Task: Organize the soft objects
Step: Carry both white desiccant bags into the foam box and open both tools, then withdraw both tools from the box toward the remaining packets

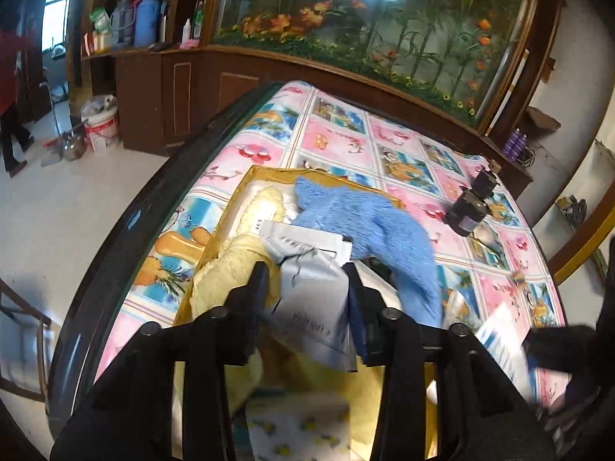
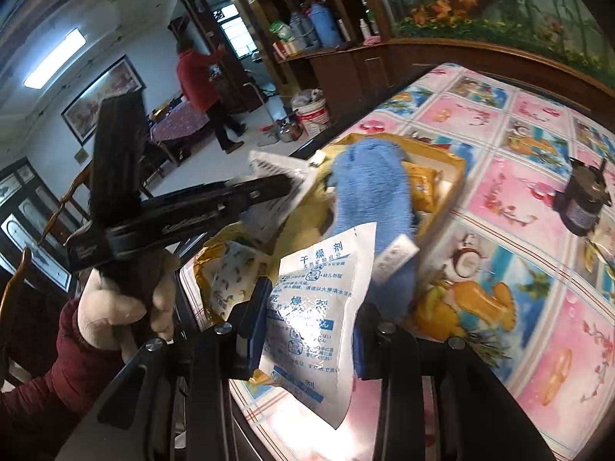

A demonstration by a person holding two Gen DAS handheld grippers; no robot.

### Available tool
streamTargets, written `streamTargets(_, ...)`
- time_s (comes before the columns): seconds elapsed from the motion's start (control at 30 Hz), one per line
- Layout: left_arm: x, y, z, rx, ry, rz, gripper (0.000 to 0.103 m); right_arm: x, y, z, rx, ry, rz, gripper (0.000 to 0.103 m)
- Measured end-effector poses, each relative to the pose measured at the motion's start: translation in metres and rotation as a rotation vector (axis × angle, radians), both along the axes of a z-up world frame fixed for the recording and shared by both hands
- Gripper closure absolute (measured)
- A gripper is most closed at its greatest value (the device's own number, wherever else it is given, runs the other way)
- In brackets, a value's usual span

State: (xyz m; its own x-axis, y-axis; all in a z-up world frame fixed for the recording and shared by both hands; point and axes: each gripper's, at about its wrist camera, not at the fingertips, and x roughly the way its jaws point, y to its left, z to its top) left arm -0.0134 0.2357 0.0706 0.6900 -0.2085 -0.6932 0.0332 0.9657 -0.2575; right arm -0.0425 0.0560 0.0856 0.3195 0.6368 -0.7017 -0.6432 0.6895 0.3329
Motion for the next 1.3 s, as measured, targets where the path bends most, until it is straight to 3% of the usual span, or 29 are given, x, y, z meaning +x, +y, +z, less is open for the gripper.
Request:
streamTargets(0.07, 0.006, 0.006, -0.002, -0.024, 0.025, 0.006, 0.060, 0.002, 0.017, -0.009, -0.024, 0.010, 0.041, 0.069)
streamTargets(0.17, 0.003, 0.006, 0.003, -0.046, 0.009, 0.005, 0.047, 0.010, 0.035, -0.025, -0.050, 0.037, 0.069, 0.069)
streamTargets(0.43, -0.021, -0.002, 0.026, 0.055, -0.076, 0.129, 0.045, 0.020, 0.047, -0.041, -0.119, 0.016, 0.048, 0.065)
streamTargets(0.53, -0.033, -0.009, 0.035, 0.143, -0.101, 0.211, 0.036, 0.016, 0.038, -0.034, -0.083, 0.011, 0.028, 0.065)
streamTargets(0.6, -0.043, -0.013, 0.040, 0.184, -0.138, 0.246, 0.035, 0.010, 0.031, -0.024, -0.045, -0.011, 0.019, 0.064)
streamTargets(0.73, -0.059, -0.020, 0.046, 0.223, -0.175, 0.267, 0.035, 0.000, 0.016, -0.005, 0.033, -0.058, -0.001, 0.047)
streamTargets(0.8, -0.064, -0.024, 0.049, 0.247, -0.180, 0.277, 0.035, -0.005, 0.008, 0.002, 0.062, -0.075, -0.017, 0.044)
streamTargets(1.3, -0.099, -0.058, 0.062, 0.323, -0.216, 0.276, 0.035, -0.013, -0.053, 0.009, 0.107, -0.081, -0.154, 0.044)
